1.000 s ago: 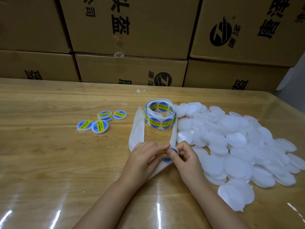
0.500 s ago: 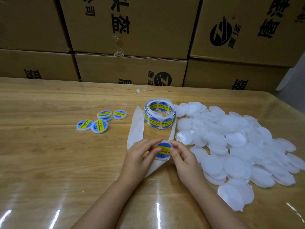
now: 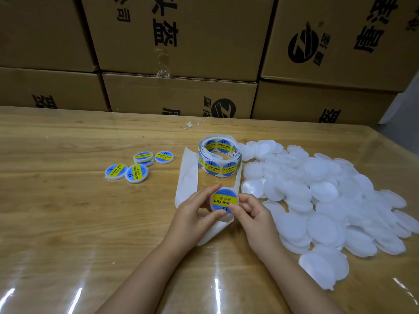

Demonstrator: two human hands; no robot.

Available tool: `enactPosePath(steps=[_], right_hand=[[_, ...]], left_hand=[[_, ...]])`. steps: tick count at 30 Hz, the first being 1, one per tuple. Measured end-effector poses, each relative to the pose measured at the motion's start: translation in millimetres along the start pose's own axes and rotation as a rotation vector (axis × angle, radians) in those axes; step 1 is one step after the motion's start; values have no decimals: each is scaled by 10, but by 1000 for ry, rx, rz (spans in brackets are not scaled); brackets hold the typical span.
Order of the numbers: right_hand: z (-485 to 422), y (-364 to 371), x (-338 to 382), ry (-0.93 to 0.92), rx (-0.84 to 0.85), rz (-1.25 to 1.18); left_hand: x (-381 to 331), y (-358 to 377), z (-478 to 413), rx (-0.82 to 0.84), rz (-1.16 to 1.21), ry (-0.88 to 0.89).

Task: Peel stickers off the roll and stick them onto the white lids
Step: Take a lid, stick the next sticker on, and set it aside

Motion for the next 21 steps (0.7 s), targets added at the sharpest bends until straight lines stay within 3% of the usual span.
enactPosePath(steps=[21], right_hand=[[-5,13,-35,-27,52,27]], left_hand=[[29,-50,-10,-56,83,-74]])
Point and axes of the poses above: each hand's wrist, its own z-axis away from the middle knuckle, its own y-axis out of the palm, x = y × z, the point moved 3 cm from there along -z, towards the middle knuckle, and after that the axes turned 3 degrees about -y, right-handed, at the moved point
